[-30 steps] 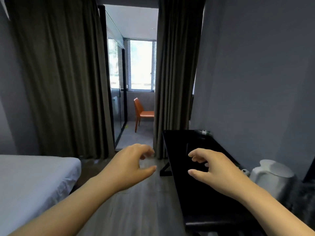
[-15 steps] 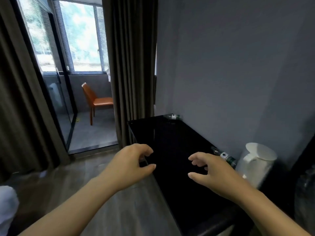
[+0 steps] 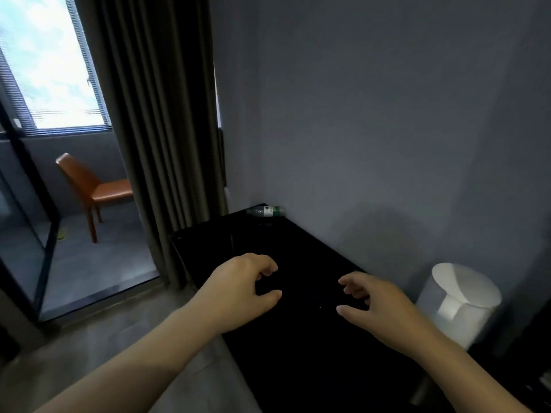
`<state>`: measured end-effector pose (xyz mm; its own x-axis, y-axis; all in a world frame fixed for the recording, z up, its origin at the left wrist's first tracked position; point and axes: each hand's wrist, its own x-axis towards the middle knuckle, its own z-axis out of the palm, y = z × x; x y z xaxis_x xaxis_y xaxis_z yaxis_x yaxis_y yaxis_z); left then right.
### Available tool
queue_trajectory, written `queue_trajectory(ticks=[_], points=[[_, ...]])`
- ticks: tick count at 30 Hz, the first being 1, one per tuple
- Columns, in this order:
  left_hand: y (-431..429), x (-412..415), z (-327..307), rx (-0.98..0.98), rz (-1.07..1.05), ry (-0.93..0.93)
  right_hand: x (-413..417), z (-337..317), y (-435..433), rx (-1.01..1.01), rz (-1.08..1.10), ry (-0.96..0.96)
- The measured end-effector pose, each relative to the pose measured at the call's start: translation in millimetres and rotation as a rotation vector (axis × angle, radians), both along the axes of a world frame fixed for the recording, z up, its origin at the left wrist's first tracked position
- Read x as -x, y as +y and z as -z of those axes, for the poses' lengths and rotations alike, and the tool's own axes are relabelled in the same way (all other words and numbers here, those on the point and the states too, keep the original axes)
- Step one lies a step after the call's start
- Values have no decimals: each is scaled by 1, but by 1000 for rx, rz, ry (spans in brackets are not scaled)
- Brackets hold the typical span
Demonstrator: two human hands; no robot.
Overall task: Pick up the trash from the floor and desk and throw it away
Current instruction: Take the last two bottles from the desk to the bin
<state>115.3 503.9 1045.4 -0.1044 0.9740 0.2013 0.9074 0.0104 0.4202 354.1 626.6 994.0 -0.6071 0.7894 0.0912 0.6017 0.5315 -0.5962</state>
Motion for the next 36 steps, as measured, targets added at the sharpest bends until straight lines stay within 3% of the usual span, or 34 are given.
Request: queue_trajectory(ticks=[21,36], points=[[272,71,77,208,522,-141,46,54,104,180,619,-153],[365,31,132,353,604,-123,18,105,190,267,714,-363]])
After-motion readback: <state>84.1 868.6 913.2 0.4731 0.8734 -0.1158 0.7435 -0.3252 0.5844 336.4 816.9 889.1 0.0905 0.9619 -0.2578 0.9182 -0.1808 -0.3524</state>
